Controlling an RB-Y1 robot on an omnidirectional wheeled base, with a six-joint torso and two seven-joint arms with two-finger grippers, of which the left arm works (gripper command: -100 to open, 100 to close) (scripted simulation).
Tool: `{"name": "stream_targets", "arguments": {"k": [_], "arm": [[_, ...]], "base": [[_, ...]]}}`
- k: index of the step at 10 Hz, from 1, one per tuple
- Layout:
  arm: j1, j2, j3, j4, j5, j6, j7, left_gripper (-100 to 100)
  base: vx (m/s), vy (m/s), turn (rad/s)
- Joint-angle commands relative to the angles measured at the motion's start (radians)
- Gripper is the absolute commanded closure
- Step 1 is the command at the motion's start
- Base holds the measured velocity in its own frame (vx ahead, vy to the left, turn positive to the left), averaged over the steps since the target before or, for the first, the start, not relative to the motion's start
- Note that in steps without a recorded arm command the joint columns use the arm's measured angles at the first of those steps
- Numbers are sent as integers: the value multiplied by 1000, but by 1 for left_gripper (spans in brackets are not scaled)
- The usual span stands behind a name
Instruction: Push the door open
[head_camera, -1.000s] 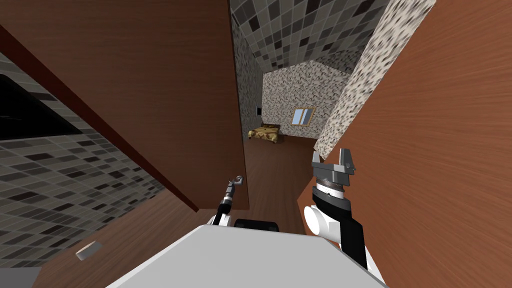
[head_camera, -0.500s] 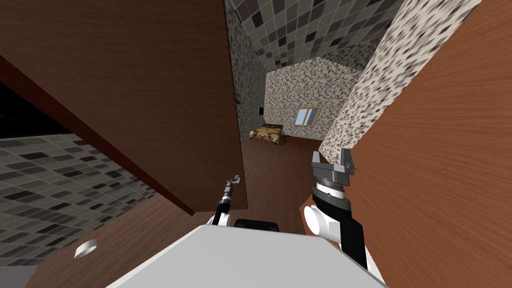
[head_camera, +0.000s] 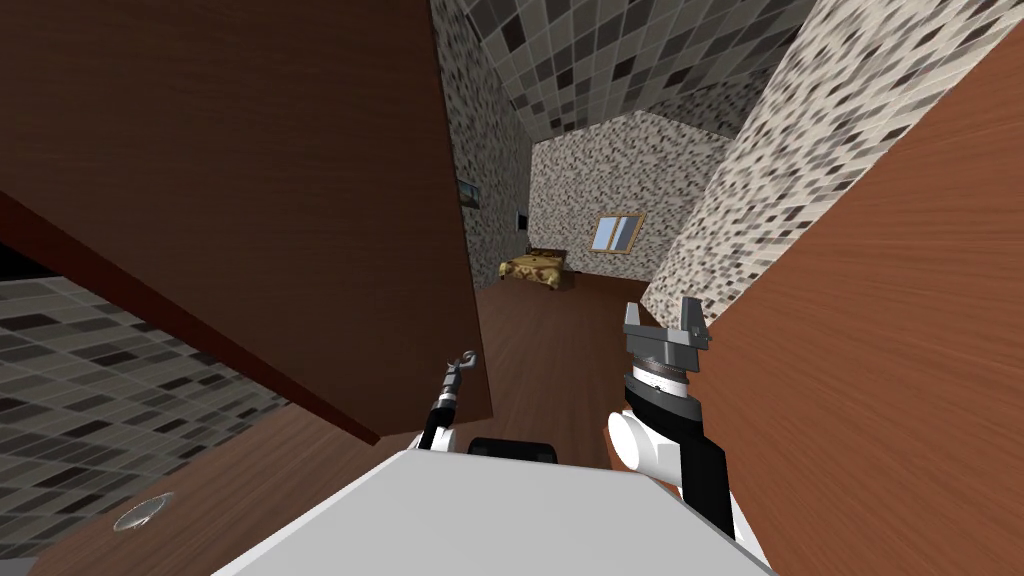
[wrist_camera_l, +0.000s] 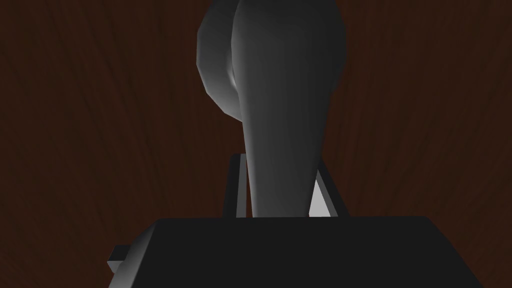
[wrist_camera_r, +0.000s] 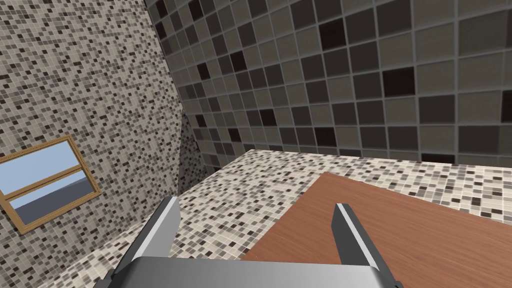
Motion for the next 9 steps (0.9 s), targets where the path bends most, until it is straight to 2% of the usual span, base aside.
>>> {"name": "stream_targets", "arguments": {"k": [1, 5, 7, 9], "arm": [[-17, 22, 26, 17, 11, -18, -4, 100], [-19, 39, 73, 20, 35, -19, -17, 100], [-19, 39, 73, 20, 35, -19, -17, 100], [-21, 43, 108, 22, 52, -19, -27, 100]], "base": [[208, -57, 52], [217, -42, 58], [95, -15, 10], [142, -57, 91]]}}
